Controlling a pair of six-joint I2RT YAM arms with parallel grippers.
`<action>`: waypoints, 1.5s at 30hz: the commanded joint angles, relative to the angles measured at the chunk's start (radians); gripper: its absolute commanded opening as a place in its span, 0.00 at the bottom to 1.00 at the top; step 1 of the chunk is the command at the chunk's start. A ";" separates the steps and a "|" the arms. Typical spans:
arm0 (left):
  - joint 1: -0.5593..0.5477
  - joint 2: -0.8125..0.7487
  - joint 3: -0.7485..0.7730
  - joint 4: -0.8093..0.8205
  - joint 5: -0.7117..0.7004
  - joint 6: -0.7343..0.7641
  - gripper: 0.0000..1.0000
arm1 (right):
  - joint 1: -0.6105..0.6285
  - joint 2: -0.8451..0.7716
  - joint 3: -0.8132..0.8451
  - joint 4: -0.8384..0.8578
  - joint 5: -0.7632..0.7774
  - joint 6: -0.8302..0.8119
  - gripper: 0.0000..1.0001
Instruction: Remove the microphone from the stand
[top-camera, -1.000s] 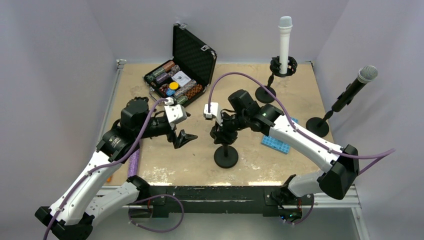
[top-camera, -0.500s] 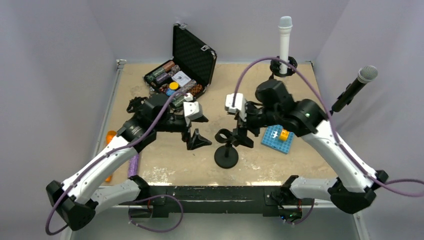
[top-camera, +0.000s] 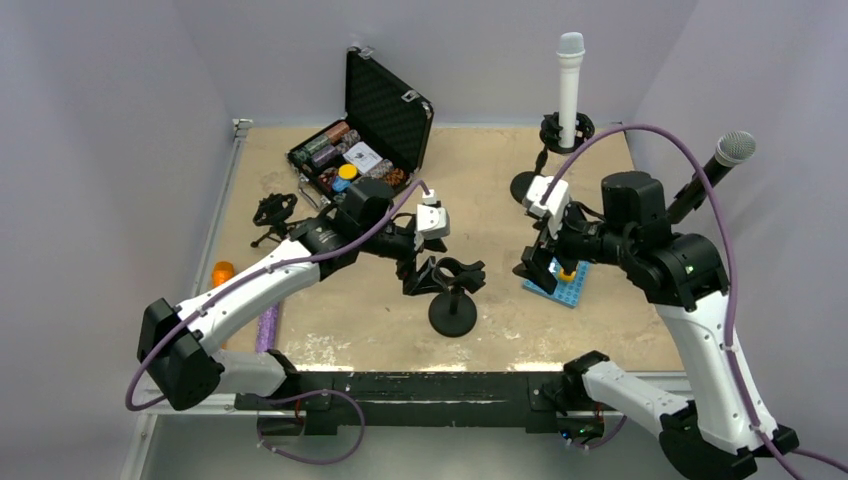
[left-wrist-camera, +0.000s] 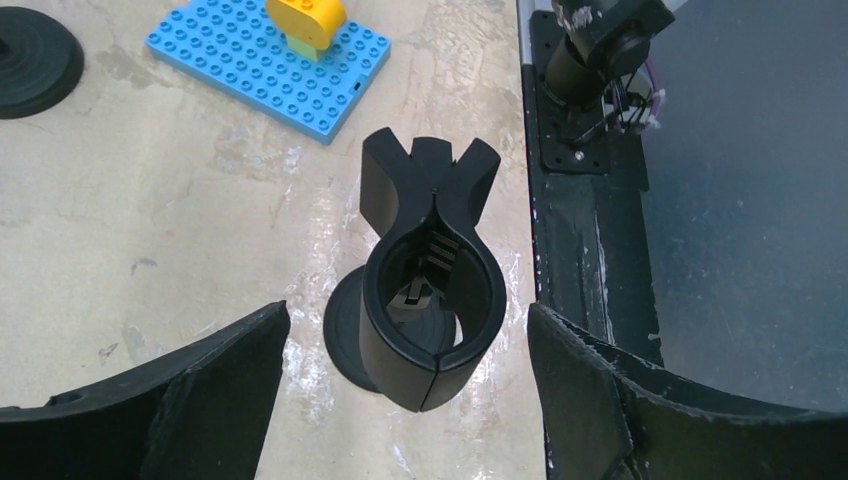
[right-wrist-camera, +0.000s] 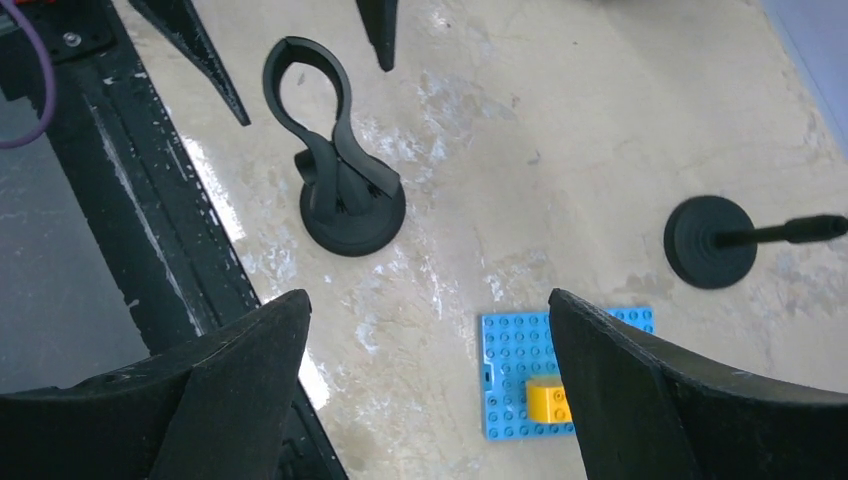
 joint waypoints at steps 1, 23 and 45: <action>-0.019 0.020 0.043 0.015 0.030 0.075 0.89 | -0.078 -0.051 -0.036 0.025 -0.026 0.010 0.91; 0.047 -0.083 0.015 -0.007 -0.316 0.065 0.00 | -0.181 -0.073 -0.138 0.079 -0.088 0.036 0.89; 0.375 -0.131 -0.005 -0.093 -0.724 0.109 0.00 | -0.181 0.041 -0.037 0.094 -0.105 0.060 0.88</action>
